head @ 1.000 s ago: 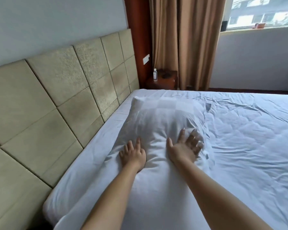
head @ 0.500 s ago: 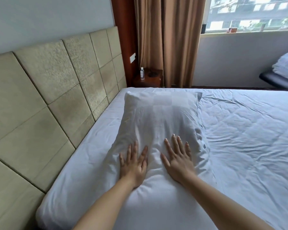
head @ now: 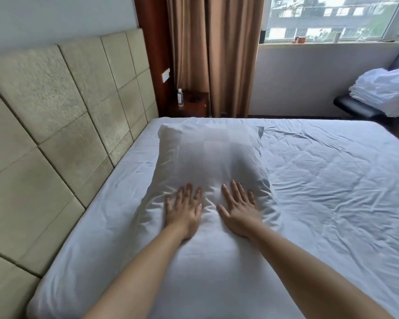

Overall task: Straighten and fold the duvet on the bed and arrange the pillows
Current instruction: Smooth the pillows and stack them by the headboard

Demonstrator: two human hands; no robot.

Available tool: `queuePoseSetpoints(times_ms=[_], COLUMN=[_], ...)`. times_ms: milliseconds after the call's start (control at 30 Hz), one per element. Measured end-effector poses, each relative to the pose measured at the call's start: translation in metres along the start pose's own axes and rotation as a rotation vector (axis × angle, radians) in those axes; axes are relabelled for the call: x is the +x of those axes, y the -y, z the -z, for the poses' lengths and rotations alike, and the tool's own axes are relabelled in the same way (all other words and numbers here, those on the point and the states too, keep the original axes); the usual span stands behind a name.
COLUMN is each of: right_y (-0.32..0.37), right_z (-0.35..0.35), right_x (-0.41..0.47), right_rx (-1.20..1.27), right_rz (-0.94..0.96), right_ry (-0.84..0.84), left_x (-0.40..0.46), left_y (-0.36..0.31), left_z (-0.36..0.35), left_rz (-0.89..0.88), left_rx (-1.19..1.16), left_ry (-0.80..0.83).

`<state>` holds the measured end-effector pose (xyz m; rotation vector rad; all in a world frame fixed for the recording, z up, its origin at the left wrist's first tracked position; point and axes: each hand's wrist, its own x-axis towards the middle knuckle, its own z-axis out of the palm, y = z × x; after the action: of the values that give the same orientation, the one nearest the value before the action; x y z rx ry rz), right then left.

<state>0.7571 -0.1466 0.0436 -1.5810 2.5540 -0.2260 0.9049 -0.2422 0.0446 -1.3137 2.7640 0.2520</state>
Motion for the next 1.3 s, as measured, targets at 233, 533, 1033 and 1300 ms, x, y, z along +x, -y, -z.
queuePoseSetpoints(times_ms=[233,533,1033,1300], right_y=[-0.015,0.022,0.058,0.048], right_z=[-0.011,-0.036,-0.010,0.016], right_x=[0.021,-0.079,-0.054,0.032], right_rx=[0.016,0.071,0.035,-0.022], right_rz=[-0.026,-0.054,-0.066,-0.070], right_ry=[0.206,-0.185,-0.162,-0.053], left_x=[0.031,-0.060,-0.053,0.040], left_y=[0.000,0.017,0.044,0.036], left_z=[-0.005,-0.032,-0.007,0.024], left_rz=[-0.027,-0.060,-0.075,-0.038], left_rx=[-0.008,-0.059,-0.166,-0.125], left_ry=[0.208,0.014,-0.033,-0.026])
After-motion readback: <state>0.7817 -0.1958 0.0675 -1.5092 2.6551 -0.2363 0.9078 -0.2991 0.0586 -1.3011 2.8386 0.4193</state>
